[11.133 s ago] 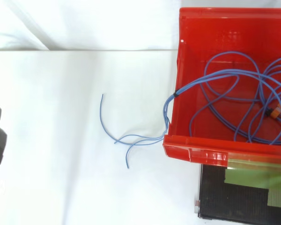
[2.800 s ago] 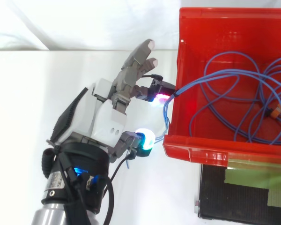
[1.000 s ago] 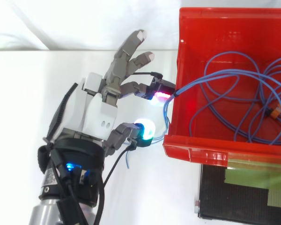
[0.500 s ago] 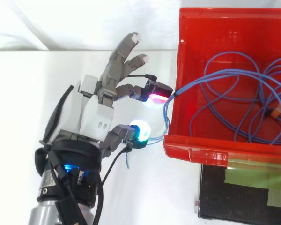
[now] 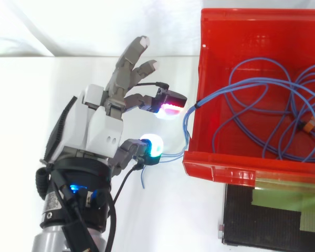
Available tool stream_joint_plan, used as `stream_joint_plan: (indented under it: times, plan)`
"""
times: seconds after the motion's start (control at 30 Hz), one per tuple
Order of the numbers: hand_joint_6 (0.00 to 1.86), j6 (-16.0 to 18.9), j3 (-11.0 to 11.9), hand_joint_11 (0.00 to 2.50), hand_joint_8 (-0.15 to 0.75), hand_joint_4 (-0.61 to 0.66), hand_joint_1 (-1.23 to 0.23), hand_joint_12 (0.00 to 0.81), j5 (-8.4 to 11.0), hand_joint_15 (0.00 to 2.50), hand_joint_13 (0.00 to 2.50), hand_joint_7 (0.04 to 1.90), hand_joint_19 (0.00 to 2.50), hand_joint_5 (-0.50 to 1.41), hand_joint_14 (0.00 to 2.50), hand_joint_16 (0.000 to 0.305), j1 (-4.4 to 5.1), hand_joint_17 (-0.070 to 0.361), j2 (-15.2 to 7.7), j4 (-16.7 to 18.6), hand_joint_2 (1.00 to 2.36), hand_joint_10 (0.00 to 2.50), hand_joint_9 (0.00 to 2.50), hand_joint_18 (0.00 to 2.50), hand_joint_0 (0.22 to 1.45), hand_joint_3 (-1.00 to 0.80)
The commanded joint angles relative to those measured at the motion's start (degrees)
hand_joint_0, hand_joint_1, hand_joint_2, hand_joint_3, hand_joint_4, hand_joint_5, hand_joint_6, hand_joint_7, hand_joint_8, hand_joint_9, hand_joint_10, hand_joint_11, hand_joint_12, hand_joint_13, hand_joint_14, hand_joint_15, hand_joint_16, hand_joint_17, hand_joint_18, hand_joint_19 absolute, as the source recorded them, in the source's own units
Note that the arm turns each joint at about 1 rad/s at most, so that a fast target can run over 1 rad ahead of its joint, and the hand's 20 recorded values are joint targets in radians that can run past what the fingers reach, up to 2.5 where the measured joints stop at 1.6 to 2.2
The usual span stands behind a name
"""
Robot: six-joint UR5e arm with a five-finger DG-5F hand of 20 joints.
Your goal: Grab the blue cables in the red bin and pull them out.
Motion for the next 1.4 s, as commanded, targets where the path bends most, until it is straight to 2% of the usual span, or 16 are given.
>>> stream_joint_plan:
  times: [0.0,0.13,0.3,0.37,0.73,1.0,1.37]
  plan:
    - [0.01,0.01,0.00,0.27,0.272,0.20,-0.88,0.329,-0.54,0.22,0.22,0.60,0.31,0.84,0.01,0.046,-0.13,0.104,-0.03,-0.17,1.00,0.01,0.56,0.05,0.81,-1.00]
    - [0.01,0.89,0.00,0.26,0.275,0.21,-0.88,0.329,-2.39,0.23,0.22,0.59,0.32,0.84,0.01,0.047,-0.40,0.105,-0.03,-0.52,1.00,0.01,0.57,0.05,0.81,-1.00]
    - [0.01,3.79,0.00,0.27,0.274,0.21,-0.88,0.328,-4.15,0.23,0.22,0.59,0.32,0.84,0.01,0.047,-0.57,0.105,-0.03,-0.96,1.00,0.01,0.56,0.05,0.81,-1.00]
    - [0.01,4.14,0.00,0.27,0.273,0.21,-0.88,0.328,-5.46,0.23,0.22,0.59,0.31,0.84,0.01,0.047,-0.84,0.105,-0.03,-1.05,1.00,0.01,0.56,0.05,0.81,-1.00]
    - [0.01,4.14,0.00,0.27,0.274,0.21,-0.88,0.328,-5.90,0.22,0.22,0.58,0.32,0.84,0.01,0.047,-0.92,0.105,-0.03,-0.35,1.00,0.01,0.57,0.04,0.82,-1.00]
    - [0.01,0.89,0.00,0.27,0.273,0.20,-0.88,0.328,-6.96,0.23,0.22,0.58,0.32,0.83,0.01,0.047,-1.28,0.105,-0.03,1.32,1.00,0.01,0.56,0.04,0.82,-1.00]
    - [0.01,-1.40,0.00,0.28,0.274,0.19,-0.88,0.329,-7.75,0.23,0.22,0.56,0.32,0.82,0.01,0.046,-1.45,0.105,-0.03,1.85,1.00,0.01,0.57,0.05,0.81,-1.00]
